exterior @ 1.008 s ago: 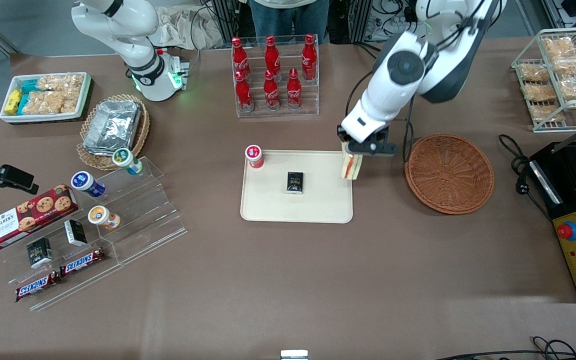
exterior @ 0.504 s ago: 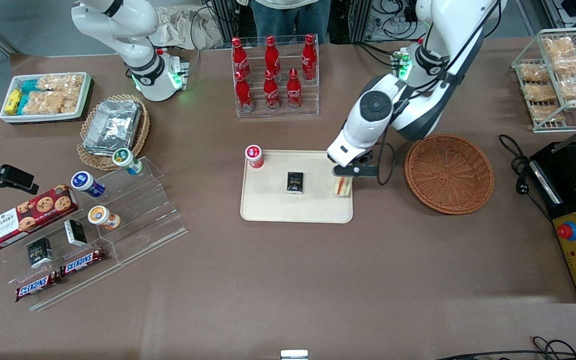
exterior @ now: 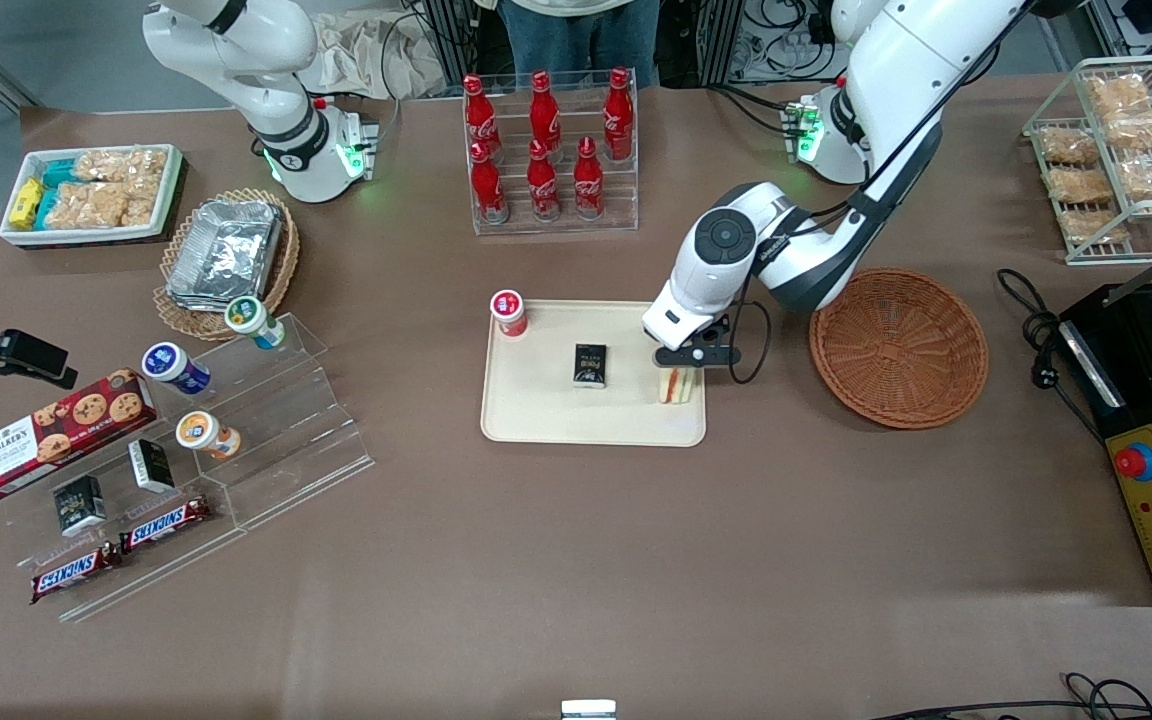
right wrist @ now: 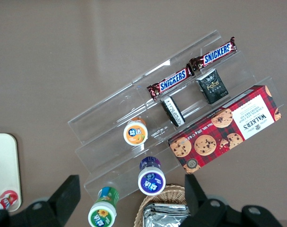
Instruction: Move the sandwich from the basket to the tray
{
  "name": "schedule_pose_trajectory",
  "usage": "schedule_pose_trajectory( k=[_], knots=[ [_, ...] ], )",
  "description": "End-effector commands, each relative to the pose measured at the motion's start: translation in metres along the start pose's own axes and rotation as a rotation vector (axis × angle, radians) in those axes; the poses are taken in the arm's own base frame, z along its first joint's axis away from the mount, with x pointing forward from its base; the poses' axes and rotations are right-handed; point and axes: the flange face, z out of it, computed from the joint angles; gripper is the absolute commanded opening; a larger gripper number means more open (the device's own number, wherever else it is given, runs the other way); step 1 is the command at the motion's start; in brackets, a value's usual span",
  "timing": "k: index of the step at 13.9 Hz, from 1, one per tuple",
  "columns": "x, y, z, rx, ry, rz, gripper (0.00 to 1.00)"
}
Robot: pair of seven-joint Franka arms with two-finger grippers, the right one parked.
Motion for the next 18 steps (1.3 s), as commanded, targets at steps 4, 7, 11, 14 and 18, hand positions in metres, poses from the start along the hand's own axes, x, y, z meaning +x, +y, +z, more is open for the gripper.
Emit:
schedule_pose_trajectory(
  k=[4, 7, 11, 14, 18],
  knots=[
    [0.01, -0.002, 0.004, 0.018, 0.041, 0.007, 1.0],
    [0.024, 0.003, -0.022, 0.021, 0.072, -0.082, 1.0],
    [0.024, -0.006, -0.085, 0.02, 0.044, -0.202, 1.0],
    [0.042, -0.026, -0.151, 0.013, -0.08, -0.166, 1.0],
    [0.072, -0.078, -0.248, 0.061, -0.207, -0.171, 1.0]
  ],
)
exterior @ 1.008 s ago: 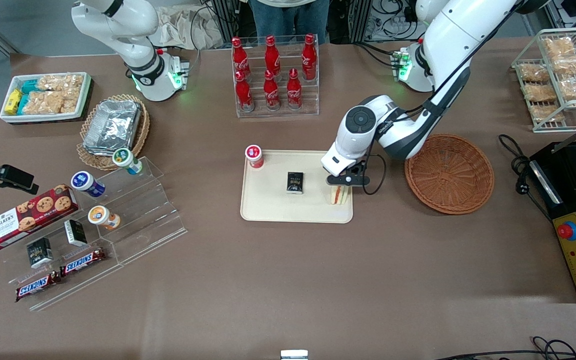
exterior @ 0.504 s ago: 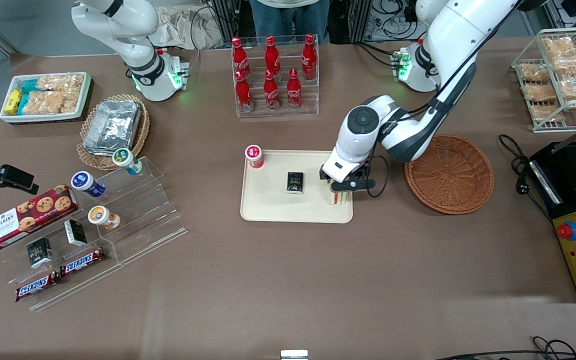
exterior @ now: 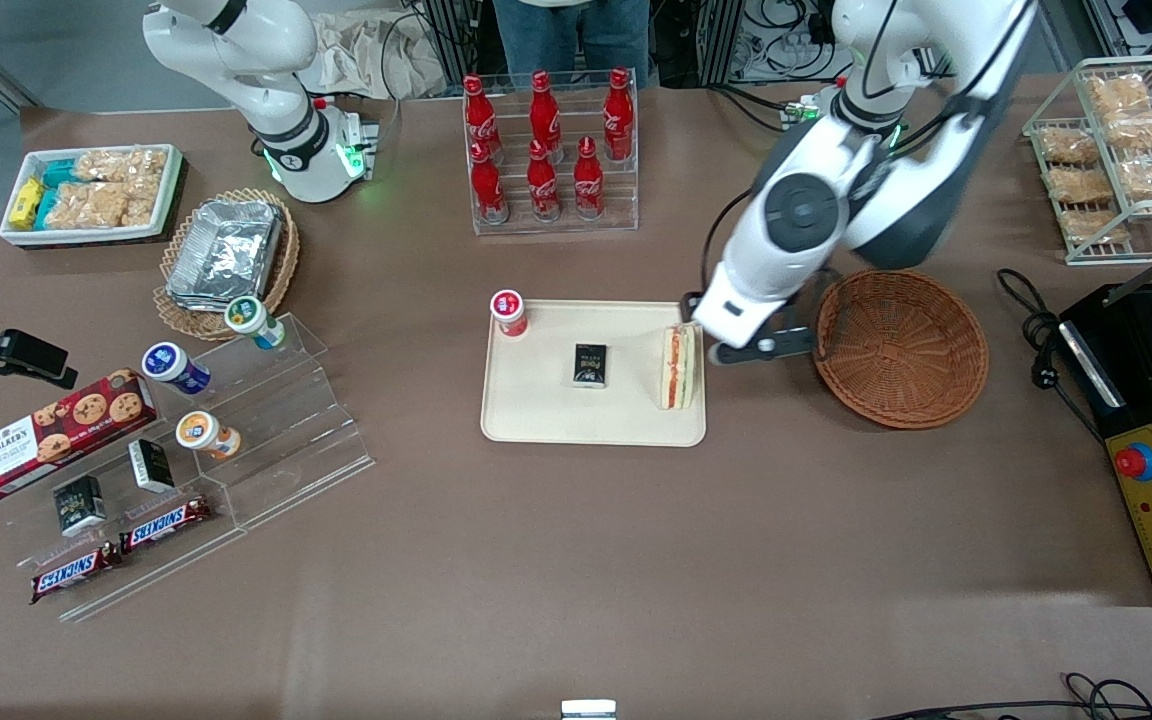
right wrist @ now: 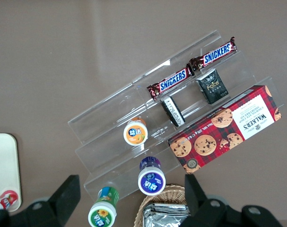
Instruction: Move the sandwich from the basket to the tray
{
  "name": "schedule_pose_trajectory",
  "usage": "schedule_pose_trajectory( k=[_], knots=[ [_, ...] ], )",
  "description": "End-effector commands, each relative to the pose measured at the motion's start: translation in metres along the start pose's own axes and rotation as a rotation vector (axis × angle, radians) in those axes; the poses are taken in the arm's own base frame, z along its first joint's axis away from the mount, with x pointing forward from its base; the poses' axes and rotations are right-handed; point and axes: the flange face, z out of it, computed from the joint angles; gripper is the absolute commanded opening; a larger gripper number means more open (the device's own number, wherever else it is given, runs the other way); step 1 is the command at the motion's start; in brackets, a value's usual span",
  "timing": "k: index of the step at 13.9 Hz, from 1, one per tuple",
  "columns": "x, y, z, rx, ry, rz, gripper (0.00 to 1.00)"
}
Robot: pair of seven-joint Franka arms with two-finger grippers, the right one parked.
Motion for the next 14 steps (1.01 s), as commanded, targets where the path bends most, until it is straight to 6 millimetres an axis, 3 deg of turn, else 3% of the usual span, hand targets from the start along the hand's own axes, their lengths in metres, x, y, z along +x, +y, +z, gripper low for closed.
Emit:
schedule_pose_trajectory(
  k=[1, 4, 7, 8, 12, 14],
  knots=[
    [0.01, -0.046, -0.059, 0.001, -0.045, 0.004, 1.0],
    [0.015, -0.13, -0.112, 0.011, 0.019, 0.053, 1.0],
    [0.014, -0.191, -0.143, 0.024, 0.056, 0.012, 1.0],
    [0.016, -0.203, -0.151, 0.018, 0.072, 0.004, 1.0],
    [0.02, -0.207, -0.188, -0.018, 0.143, 0.056, 1.0],
    [0.024, -0.212, -0.191, -0.019, 0.151, 0.06, 1.0]
  ],
)
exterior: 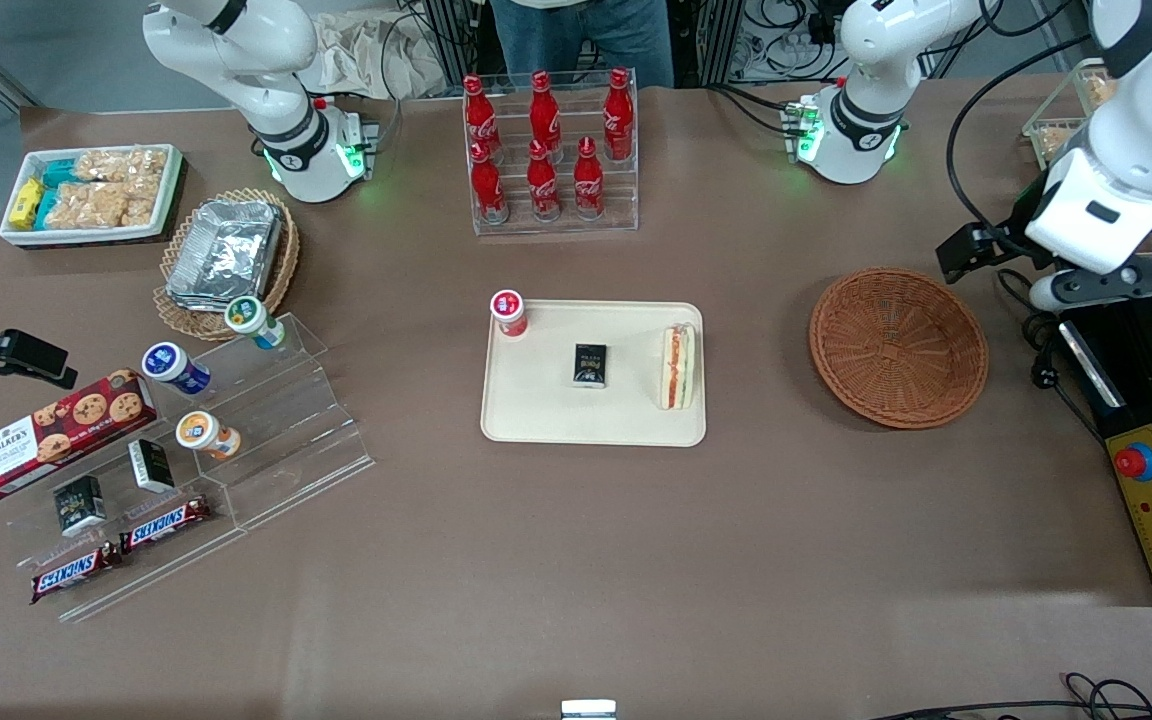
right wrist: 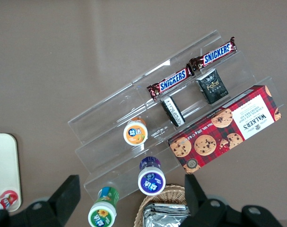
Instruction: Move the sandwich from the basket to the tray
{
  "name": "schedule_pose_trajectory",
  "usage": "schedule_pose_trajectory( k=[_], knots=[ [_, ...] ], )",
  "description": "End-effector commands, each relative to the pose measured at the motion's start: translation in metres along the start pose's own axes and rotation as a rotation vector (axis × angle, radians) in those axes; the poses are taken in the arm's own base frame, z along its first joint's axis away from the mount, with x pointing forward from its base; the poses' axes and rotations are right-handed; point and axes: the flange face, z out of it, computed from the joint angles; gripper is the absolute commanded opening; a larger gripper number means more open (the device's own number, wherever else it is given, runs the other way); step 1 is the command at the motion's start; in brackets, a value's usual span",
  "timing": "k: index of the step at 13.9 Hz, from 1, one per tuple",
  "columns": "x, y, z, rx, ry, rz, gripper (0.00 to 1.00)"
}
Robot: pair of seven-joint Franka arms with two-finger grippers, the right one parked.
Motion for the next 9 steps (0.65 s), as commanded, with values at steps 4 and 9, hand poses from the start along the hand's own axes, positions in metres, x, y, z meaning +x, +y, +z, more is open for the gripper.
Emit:
schedule_pose_trajectory(
  k=[4, 9],
  knots=[
    [0.036, -0.04, -0.023, -0.069, 0.038, 0.026, 1.0],
    [0.041, -0.053, -0.024, -0.067, 0.035, 0.009, 1.0]
  ],
)
